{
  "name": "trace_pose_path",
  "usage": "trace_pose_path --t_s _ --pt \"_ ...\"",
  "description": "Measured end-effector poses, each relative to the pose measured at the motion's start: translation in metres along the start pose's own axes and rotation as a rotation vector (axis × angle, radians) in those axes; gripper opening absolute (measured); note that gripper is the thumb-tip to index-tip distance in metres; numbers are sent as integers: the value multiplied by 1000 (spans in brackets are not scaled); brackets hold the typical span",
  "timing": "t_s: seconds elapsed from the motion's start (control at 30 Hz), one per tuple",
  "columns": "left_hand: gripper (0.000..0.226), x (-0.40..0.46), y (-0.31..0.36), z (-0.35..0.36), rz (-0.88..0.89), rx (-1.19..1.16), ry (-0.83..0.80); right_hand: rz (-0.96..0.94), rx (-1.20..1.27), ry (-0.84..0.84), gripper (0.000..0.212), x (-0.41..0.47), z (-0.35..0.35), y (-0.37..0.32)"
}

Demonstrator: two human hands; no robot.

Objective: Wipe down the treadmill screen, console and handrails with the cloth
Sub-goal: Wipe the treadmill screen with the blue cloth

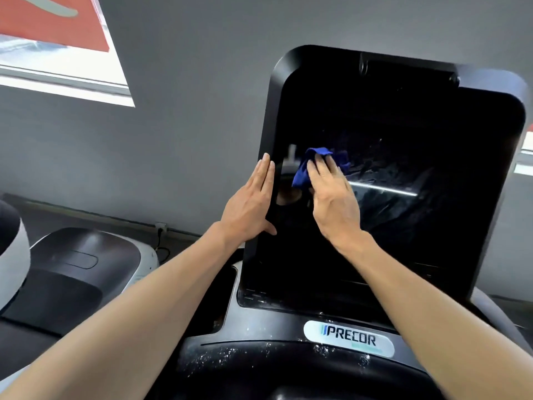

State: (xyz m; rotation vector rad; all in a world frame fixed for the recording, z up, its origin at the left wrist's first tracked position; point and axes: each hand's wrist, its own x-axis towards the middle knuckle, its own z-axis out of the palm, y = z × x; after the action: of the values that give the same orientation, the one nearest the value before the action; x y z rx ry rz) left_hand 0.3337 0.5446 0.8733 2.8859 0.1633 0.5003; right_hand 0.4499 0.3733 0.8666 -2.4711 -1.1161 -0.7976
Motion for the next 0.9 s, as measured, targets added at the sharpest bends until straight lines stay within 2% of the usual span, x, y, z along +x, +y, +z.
trace_pose_path --t_s 0.07,0.13,0.27,0.3,0.4,0.47,0.6,0.77,0.83,0.9 --pt "156 -2 -3 0 23 23 -12 -146 -26 -58 53 -27 8 -5" --pt "156 -2 -7 -4 48 56 -32 -238 -53 -56 52 -15 5 8" --pt "154 -4 -11 -6 79 56 -26 52 -1 16 56 22 -4 -4" --pt "153 -4 -11 -6 74 41 -22 74 5 29 58 16 0 -15" --pt "151 -3 -12 -4 70 10 -17 -137 -53 -63 57 2 10 -22" --pt "151 -4 -14 -5 77 10 -24 -241 -104 -52 57 30 2 -10" --pt "151 -4 -16 -5 89 6 -14 -30 -51 -2 64 72 -7 -21" --pt "145 -4 -14 -5 84 -1 -8 -344 -87 -100 57 46 7 -18" --pt "150 -3 -14 -5 90 7 -21 -281 -102 -76 64 72 0 -13" --pt "154 -3 -14 -6 80 21 -32 -148 -55 -41 62 87 -1 -22"
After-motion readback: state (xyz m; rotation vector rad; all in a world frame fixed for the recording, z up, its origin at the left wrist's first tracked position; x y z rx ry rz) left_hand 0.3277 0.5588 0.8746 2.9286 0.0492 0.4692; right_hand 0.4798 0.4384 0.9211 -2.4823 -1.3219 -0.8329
